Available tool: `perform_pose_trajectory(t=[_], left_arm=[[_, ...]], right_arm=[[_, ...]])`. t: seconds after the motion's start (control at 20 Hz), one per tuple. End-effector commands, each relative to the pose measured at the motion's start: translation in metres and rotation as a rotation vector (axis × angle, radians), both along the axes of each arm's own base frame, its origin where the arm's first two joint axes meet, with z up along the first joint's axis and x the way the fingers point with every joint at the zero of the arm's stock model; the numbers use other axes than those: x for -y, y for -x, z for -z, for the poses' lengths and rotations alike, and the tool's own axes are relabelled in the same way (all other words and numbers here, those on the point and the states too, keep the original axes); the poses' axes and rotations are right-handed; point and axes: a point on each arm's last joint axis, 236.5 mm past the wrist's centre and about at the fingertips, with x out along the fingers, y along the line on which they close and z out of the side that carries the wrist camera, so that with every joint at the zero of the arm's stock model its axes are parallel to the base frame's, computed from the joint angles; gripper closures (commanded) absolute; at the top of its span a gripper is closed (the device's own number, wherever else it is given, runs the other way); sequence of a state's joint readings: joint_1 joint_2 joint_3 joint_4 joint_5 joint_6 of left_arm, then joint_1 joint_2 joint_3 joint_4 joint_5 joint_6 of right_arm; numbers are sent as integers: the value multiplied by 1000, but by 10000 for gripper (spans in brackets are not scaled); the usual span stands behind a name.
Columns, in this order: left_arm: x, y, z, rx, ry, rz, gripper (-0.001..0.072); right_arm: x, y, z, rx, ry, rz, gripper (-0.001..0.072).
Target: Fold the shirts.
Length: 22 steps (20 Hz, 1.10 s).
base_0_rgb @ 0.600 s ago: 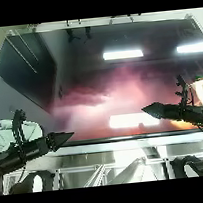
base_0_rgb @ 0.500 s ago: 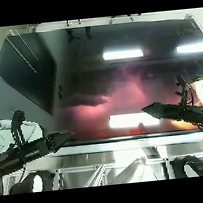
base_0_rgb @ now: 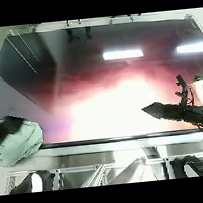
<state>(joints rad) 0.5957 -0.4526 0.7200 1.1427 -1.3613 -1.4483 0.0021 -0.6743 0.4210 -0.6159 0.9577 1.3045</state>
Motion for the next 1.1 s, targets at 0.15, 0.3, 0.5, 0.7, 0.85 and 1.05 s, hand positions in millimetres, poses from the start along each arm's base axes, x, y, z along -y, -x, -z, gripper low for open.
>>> perform_pose_trajectory(t=[0.15, 0.3, 0.5, 0.7, 0.85, 1.05], left_arm=[[-149, 12, 41, -430, -247, -244, -1], [-179, 38, 88, -698, -280, -218, -1], [-162, 24, 145, -777, -103, -163, 0], [-158, 30, 185, -880, -37, -116, 19], [-151, 27, 196, -894, -1, -70, 618], [-77, -77, 111, -441, 301, 93, 690]], right_arm=[[0, 0, 0, 0, -1, -1, 688], [2, -5, -1, 15, 1, 21, 688], [3, -6, -2, 17, 1, 24, 688], [3, -6, -2, 17, 1, 24, 688], [3, -6, -2, 17, 1, 24, 688], [-7, -3, -10, 1, -64, 18, 687]])
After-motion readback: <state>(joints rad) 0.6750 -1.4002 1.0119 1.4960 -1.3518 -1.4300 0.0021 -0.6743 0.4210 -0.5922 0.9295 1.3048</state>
